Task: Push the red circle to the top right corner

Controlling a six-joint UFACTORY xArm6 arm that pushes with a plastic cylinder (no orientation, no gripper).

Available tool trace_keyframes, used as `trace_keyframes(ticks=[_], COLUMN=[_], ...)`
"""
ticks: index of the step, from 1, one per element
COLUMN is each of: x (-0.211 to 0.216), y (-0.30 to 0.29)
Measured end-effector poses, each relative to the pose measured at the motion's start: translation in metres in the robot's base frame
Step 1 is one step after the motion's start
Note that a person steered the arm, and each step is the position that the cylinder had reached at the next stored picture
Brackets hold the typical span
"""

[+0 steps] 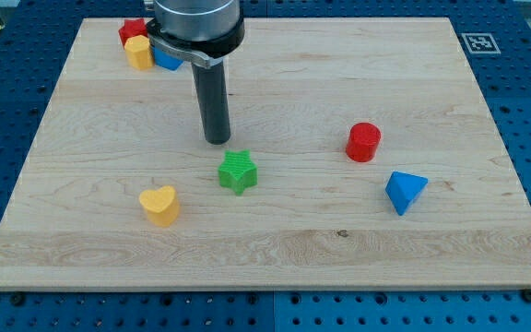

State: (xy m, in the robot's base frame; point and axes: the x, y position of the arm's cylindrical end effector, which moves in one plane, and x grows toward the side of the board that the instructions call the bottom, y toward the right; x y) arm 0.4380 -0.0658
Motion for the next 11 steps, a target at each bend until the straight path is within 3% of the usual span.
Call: trace_keyframes(ticks=[3,6,8,11], x=[0.048,0.049,0.005,0.003], y=[0.077,0.176,0.179,0.219])
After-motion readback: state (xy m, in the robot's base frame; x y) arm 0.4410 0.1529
